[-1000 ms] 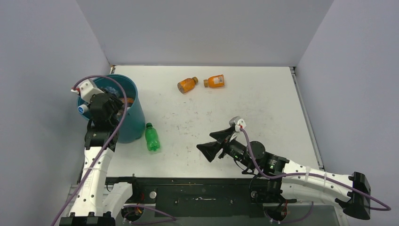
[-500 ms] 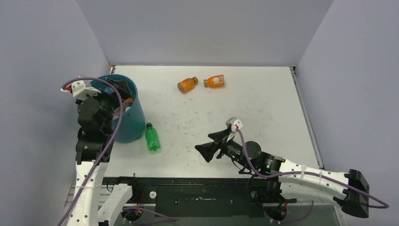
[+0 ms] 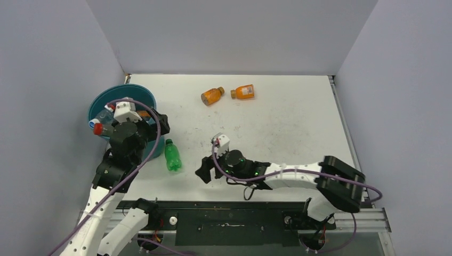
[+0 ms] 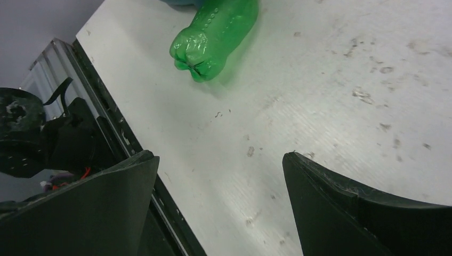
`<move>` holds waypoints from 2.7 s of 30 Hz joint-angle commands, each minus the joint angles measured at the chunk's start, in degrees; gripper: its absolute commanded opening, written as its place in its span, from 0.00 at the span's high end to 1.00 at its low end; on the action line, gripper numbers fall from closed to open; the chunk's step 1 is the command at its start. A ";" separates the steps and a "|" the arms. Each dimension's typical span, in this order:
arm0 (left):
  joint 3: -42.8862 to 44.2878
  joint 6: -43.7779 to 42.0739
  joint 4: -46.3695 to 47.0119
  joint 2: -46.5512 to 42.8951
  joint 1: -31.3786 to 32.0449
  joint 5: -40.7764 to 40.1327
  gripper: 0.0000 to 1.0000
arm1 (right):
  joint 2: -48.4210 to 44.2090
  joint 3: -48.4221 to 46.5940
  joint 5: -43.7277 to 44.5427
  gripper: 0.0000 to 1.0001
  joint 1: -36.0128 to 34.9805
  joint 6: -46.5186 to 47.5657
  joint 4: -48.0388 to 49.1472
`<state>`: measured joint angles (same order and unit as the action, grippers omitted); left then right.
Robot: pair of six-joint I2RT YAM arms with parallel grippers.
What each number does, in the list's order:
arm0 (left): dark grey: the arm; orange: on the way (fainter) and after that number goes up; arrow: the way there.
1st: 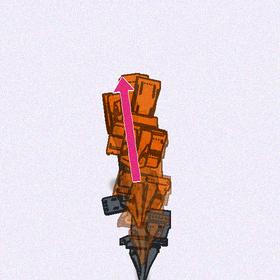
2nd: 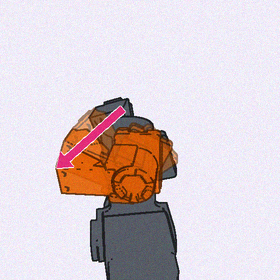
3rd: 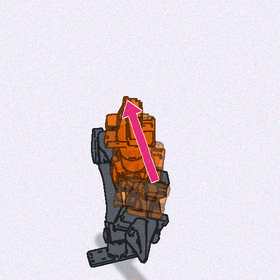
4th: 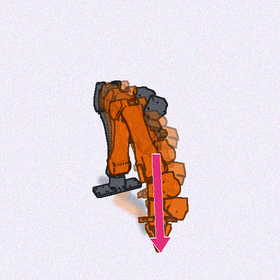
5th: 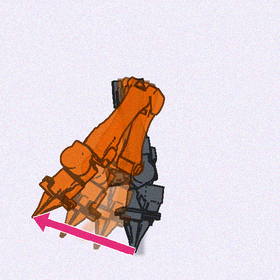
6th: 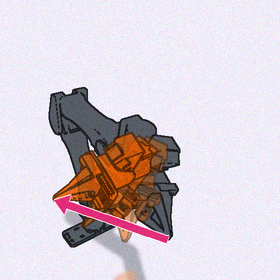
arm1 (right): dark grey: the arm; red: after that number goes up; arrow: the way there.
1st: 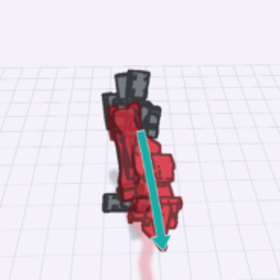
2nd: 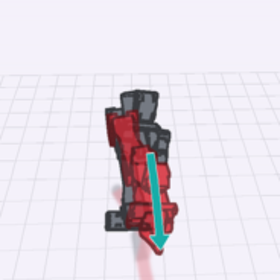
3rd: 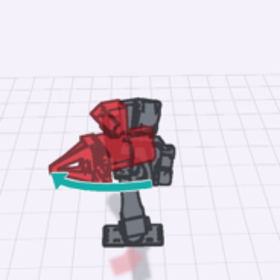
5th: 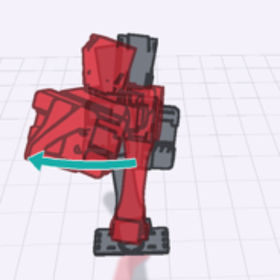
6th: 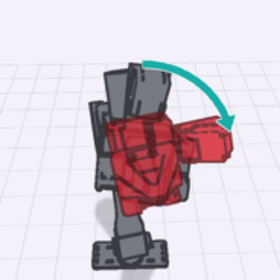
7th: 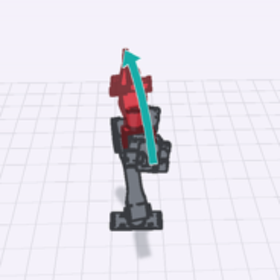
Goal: Put the plastic bottles in the bin
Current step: Pick up the plastic bottle at the center of the board.
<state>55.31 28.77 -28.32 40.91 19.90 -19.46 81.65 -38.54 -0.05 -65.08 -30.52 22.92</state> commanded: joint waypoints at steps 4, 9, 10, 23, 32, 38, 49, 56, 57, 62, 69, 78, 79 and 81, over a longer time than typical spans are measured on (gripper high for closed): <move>-7.69 -0.72 4.05 -14.95 0.14 -8.19 0.04 | 20.42 -19.33 -2.98 0.10 -1.63 -5.51 3.55; -14.25 -0.13 9.21 -24.10 0.17 -8.88 0.04 | 27.75 -28.56 5.44 0.10 -2.33 -8.37 -2.27; -14.48 -0.12 9.26 -24.42 0.21 -8.38 0.04 | 29.15 -30.42 6.59 0.10 -2.39 -8.66 -3.94; -9.73 1.59 10.15 -25.33 0.92 -1.93 0.04 | 41.65 -45.52 7.94 0.10 -2.60 -9.49 -14.76; -7.58 2.76 8.95 -25.17 0.93 -0.47 0.04 | 46.33 -47.63 6.85 0.00 -2.46 -9.32 -17.21; -8.77 3.68 10.32 -25.00 0.93 1.54 0.04 | 39.10 -37.36 7.45 0.49 -2.08 -7.39 -9.91; -12.45 15.42 24.28 -17.34 0.93 14.35 0.04 | -7.47 1.82 14.73 0.70 -3.47 5.12 5.40; -9.69 24.77 43.16 -3.94 1.01 43.06 0.04 | -40.54 16.01 12.18 0.76 -4.28 10.17 2.42; -8.95 25.36 45.05 -2.08 1.06 45.85 0.04 | -44.10 17.25 11.78 0.76 -4.38 10.45 1.90; -7.21 27.58 53.03 5.07 1.56 53.96 0.04 | -56.24 20.53 9.65 0.76 -4.43 11.70 0.20; -3.90 18.72 51.17 9.65 9.52 54.12 0.04 | -56.46 21.32 7.02 0.78 -4.52 12.02 4.25; 1.24 11.25 42.22 14.80 18.54 49.70 0.00 | -52.32 21.59 5.12 0.80 -4.51 13.05 9.94; 1.88 10.54 40.79 15.55 18.92 48.42 0.05 | -51.84 21.32 4.80 0.80 -4.53 13.27 9.68; 2.75 9.73 38.00 16.83 19.76 45.48 0.09 | -51.69 21.06 4.65 0.80 -4.53 13.50 9.31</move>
<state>54.41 42.44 14.87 55.57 38.30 30.98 29.15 -16.23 6.76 -69.10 -18.39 27.81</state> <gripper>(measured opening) 0.939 0.608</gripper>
